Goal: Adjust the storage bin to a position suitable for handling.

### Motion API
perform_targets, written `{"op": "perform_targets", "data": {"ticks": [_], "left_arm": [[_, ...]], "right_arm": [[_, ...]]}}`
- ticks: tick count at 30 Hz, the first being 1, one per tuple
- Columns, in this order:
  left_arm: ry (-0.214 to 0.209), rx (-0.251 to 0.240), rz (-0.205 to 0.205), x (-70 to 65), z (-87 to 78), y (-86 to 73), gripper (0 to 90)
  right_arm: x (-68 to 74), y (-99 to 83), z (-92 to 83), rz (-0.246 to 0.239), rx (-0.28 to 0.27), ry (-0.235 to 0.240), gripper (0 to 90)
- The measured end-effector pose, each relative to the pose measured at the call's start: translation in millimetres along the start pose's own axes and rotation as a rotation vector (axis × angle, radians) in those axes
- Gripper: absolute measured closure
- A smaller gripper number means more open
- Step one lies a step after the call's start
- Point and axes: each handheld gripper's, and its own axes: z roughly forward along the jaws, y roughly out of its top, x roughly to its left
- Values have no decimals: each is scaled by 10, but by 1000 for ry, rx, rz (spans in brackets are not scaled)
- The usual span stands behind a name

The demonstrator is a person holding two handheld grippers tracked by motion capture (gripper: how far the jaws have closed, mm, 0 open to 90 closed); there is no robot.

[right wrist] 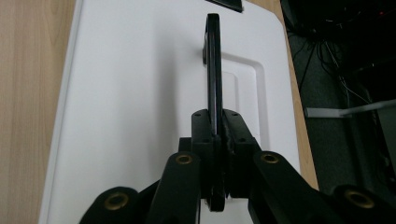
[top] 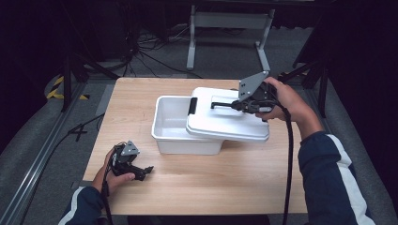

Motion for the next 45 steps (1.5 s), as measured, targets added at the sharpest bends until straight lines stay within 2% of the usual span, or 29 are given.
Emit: {"op": "perform_targets", "data": {"ticks": [8, 9, 15, 28, 35, 45], "left_arm": [[0, 0, 0, 0, 0, 0, 4], [0, 3, 2, 1, -2, 1, 4], [0, 2, 2, 1, -1, 0, 4], [1, 3, 2, 2, -2, 1, 4], [0, 3, 1, 1, -2, 1, 4], [0, 2, 1, 1, -1, 1, 4]], "right_arm": [[26, -209, -142, 19, 20, -14, 852], [25, -288, -196, 37, 20, -21, 852], [15, -502, -325, 66, 22, -51, 852], [13, -997, -508, 159, 25, -85, 852], [20, -1198, -524, 203, 16, -87, 853], [56, -1387, -333, 233, 47, -68, 852]]}}
